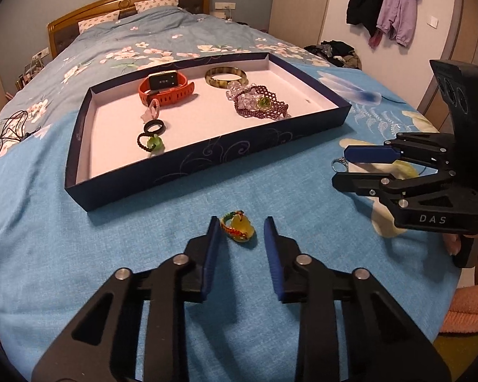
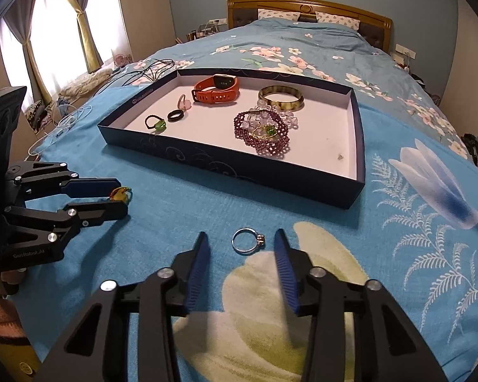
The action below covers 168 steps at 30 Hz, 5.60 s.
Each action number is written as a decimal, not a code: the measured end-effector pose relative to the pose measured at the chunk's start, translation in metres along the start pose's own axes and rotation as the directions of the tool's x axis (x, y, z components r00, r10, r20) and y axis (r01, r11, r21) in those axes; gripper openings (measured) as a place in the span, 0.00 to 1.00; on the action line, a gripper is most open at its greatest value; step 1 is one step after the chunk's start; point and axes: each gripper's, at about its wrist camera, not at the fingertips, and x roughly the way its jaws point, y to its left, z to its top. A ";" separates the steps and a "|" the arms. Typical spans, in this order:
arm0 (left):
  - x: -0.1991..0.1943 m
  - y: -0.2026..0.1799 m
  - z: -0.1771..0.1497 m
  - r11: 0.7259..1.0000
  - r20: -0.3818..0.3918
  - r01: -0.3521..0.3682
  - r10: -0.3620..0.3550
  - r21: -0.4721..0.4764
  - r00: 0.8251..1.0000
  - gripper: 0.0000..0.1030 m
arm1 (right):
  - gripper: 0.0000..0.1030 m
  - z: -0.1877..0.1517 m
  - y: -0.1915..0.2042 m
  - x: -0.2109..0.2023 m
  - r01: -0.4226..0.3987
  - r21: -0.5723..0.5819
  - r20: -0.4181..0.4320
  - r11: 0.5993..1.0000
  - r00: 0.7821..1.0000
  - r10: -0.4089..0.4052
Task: Organize jewelry
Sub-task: 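Grasp the yellow pendant with the left gripper while the right gripper grasps the silver ring, then carry the yellow pendant with the left gripper while the right carries the silver ring over the box, then lower the yellow pendant with the left gripper while the right lowers the silver ring into the box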
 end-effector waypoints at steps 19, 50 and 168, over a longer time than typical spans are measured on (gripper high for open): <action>-0.005 0.005 0.000 0.999 0.027 -0.023 0.024 -0.023 0.999 0.18 | 0.06 0.002 -0.004 -0.002 -0.006 0.010 0.016 1.000 1.000 0.006; -0.031 0.010 0.005 0.998 0.125 -0.046 0.052 -0.045 0.991 0.17 | 0.04 0.009 -0.017 -0.031 -0.122 0.097 0.175 0.988 0.979 0.104; -0.058 0.025 0.048 0.991 0.273 -0.119 0.133 -0.067 0.953 0.17 | 0.04 0.072 -0.029 -0.022 -0.110 0.061 0.260 0.992 0.961 0.090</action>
